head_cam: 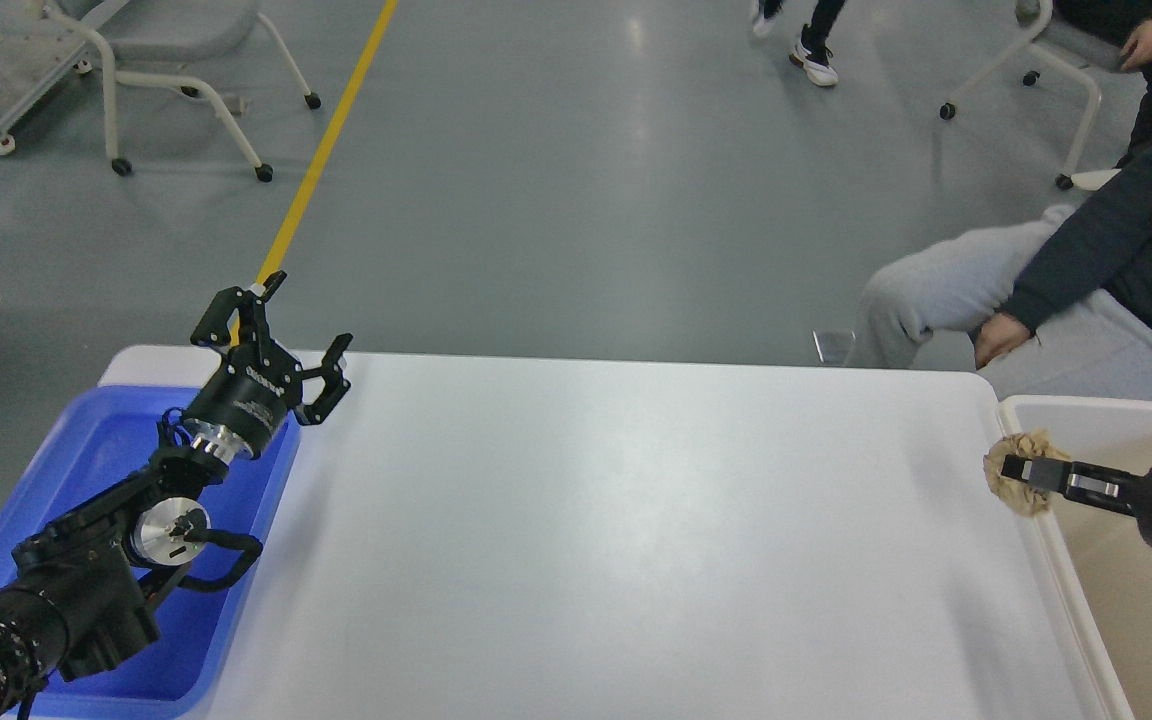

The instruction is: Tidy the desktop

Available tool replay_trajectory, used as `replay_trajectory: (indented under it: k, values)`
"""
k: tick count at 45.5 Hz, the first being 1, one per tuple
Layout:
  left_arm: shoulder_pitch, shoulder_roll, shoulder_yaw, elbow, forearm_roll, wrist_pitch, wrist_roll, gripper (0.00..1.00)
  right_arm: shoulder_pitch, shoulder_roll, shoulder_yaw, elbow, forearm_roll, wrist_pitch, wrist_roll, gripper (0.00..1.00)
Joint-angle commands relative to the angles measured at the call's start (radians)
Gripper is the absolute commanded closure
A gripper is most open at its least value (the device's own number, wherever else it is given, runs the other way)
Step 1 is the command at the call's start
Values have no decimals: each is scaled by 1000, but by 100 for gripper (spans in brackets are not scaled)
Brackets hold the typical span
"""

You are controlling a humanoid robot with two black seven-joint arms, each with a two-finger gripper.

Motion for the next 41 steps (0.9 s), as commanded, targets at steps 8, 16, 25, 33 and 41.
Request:
replay_trajectory:
  k: [8, 16, 25, 33, 41]
  values:
    - [1, 0, 0, 0, 0, 0, 0, 0, 331, -234, 7, 99, 16, 278, 10, 100]
    - [-1, -1, 0, 0, 0, 0, 0, 0, 350, -259, 8, 76, 16, 284, 8, 100]
    - [1, 0, 0, 0, 0, 0, 0, 0, 338, -245, 5, -51, 62, 267, 5, 100]
    - [1, 0, 0, 0, 0, 0, 0, 0, 229, -179, 1, -232, 264, 229, -4, 100]
    - [1, 0, 0, 0, 0, 0, 0, 0, 66, -96, 4, -355, 646, 209, -105, 100]
